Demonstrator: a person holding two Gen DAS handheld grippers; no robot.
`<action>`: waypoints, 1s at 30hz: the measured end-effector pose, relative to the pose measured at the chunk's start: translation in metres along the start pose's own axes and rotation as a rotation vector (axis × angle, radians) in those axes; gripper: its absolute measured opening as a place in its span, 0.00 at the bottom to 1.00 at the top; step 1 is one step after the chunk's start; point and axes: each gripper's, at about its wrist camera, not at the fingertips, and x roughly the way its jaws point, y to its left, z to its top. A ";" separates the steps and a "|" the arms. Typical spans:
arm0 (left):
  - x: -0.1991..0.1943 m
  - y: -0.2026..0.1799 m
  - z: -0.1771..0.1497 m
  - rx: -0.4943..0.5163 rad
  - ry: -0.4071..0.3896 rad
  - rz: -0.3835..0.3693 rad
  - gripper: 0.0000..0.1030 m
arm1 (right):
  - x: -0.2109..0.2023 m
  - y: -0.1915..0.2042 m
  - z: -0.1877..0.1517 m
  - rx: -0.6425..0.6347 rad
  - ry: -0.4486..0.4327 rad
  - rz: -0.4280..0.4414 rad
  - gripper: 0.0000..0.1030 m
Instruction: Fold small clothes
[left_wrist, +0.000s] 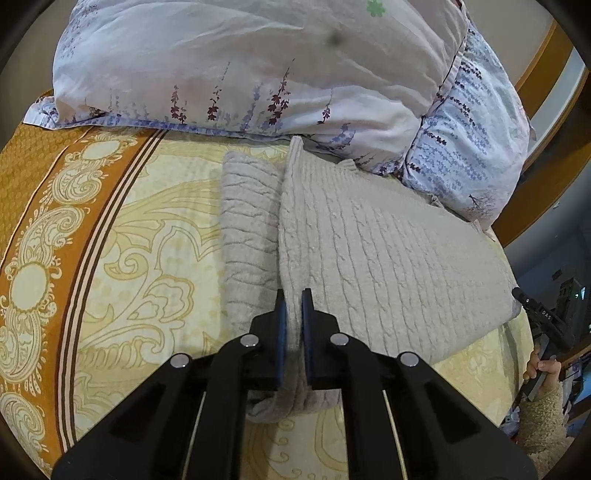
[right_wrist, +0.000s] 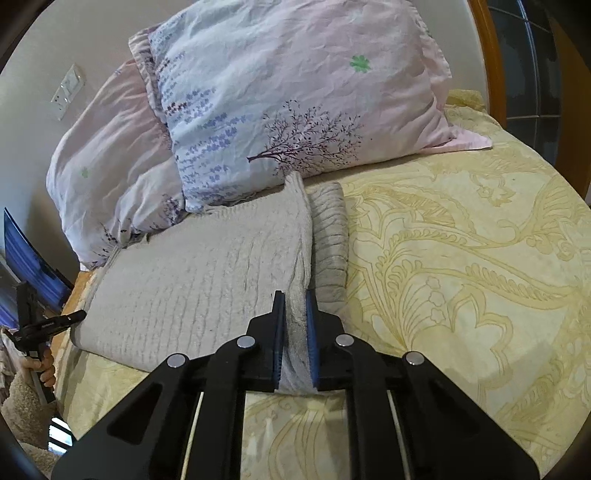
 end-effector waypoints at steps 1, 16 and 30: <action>-0.001 0.000 -0.001 0.000 0.001 -0.002 0.07 | -0.002 0.000 -0.001 0.003 0.000 -0.003 0.11; -0.002 -0.003 -0.008 0.066 -0.008 0.065 0.12 | 0.019 0.001 -0.012 -0.003 0.070 -0.165 0.13; -0.018 -0.043 0.002 0.122 -0.114 0.053 0.54 | 0.017 0.060 -0.003 -0.161 0.025 -0.122 0.47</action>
